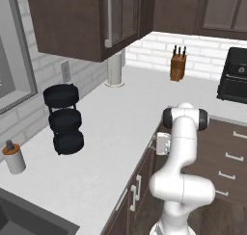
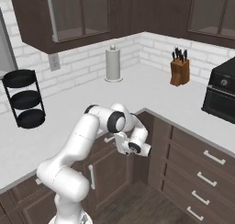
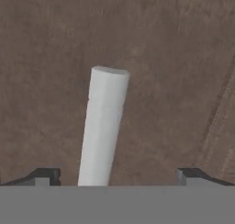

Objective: Take a straw from the drawer in front and place it inside the glass cup on the dining counter.

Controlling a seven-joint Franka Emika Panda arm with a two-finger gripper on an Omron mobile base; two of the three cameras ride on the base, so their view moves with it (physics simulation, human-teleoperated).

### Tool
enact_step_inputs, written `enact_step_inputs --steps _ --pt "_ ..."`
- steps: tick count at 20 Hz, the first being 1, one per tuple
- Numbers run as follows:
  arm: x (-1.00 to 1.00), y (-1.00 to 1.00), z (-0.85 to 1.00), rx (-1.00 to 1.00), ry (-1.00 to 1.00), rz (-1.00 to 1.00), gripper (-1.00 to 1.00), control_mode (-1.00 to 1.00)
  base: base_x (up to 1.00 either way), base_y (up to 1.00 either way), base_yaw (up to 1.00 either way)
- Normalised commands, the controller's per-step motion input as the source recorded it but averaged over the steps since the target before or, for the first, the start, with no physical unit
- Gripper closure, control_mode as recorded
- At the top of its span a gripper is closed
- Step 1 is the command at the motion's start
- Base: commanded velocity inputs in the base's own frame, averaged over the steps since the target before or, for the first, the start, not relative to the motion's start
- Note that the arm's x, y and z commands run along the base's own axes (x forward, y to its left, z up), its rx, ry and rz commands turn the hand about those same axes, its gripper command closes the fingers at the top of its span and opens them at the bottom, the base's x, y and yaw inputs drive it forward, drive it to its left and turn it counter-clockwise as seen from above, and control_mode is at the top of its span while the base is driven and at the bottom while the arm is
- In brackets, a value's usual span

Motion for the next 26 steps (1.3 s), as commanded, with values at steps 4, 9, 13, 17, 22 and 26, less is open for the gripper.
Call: enact_step_inputs --steps 4,9,13,17,22,26 --pt "0.12 0.03 -0.05 0.00 0.00 0.00 -1.00 -1.00 0.00 0.00 0.00" --pt "0.01 0.25 0.00 0.00 0.01 -0.04 1.00 -1.00 0.00 0.00 0.00" --pt "0.00 0.26 0.00 0.00 0.00 -0.07 1.00 -1.00 0.00 0.00 0.00" --pt "0.00 0.13 0.00 0.00 0.03 -0.08 1.00 -1.00 0.00 0.00 0.00" --pt "0.00 0.08 -0.01 0.00 0.09 -0.06 1.00 -1.00 0.00 0.00 0.00" --pt "0.00 0.00 -0.05 0.00 0.04 0.00 1.00 -1.00 0.00 0.00 0.00"
